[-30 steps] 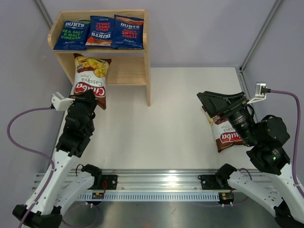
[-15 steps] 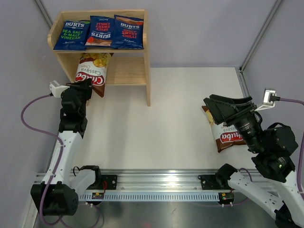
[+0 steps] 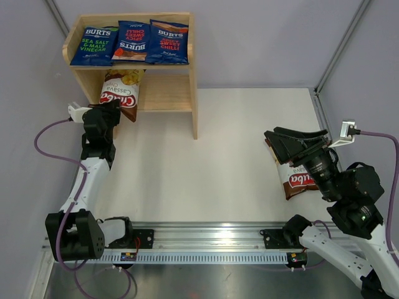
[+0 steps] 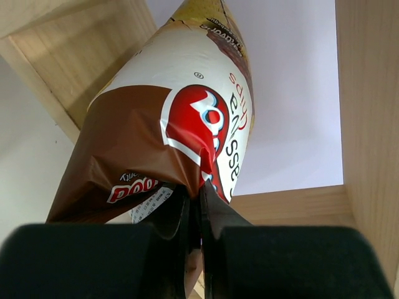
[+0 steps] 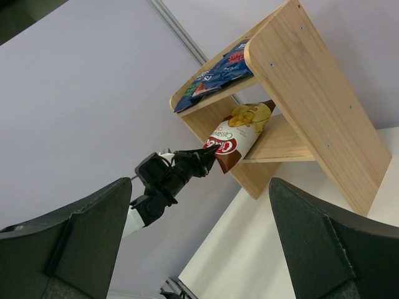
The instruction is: Place and organize the chips bags onto the shelf
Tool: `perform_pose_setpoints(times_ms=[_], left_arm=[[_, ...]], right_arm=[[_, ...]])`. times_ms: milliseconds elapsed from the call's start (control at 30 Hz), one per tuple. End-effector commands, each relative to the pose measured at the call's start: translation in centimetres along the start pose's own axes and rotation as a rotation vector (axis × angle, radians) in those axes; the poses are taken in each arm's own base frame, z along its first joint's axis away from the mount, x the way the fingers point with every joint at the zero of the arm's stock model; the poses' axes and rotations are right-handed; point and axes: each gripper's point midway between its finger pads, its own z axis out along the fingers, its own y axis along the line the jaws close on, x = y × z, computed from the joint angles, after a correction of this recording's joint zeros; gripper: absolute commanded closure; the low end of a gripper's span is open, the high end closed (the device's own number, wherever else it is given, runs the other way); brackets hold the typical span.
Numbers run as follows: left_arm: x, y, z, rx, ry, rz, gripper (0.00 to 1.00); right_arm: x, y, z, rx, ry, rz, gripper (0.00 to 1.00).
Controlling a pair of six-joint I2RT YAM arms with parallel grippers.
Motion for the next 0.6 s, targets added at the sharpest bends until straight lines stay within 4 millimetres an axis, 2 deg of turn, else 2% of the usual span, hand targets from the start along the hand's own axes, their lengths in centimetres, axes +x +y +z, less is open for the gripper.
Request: perform_pose_setpoints(times_ms=[0,200,233,267,367,567], left_arm=[[-2.8,-4.7,-0.1,0.144,-0.092,0.016,0.92],[-2.9,-3.4,0.7,0.108,-0.094,0.042,0.84],[-2.7,-3.0,1.1,0.098,-0.086,0.042,0.79],[-2.5,-3.0,1.2,0.101,-0.083,0.044,0.63],[-2.3,-2.4,1.5,0.088,-0.079,0.043,0.5],[-2.2,-0.3,0.5,-0.013,-0.068,0.059,0.39]], right_arm=[[-0.1,-0.8,0.3,0.023,-0.025,-0.028,0.0],[1.0,-2.0,0.7,0.05,-0.013,-0.026,0.01],[1.1,-2.0,0.8,0.05,-0.013,-0.026,0.0],[1.1,-2.2,0.8,0.056,-0.016,-0.026,0.0],[1.2,-2.3,0.8,0.061,-0.014,-0.03,0.01],[1.2,-2.6,0.5,0.069,-0.017,-0.033,0.0]])
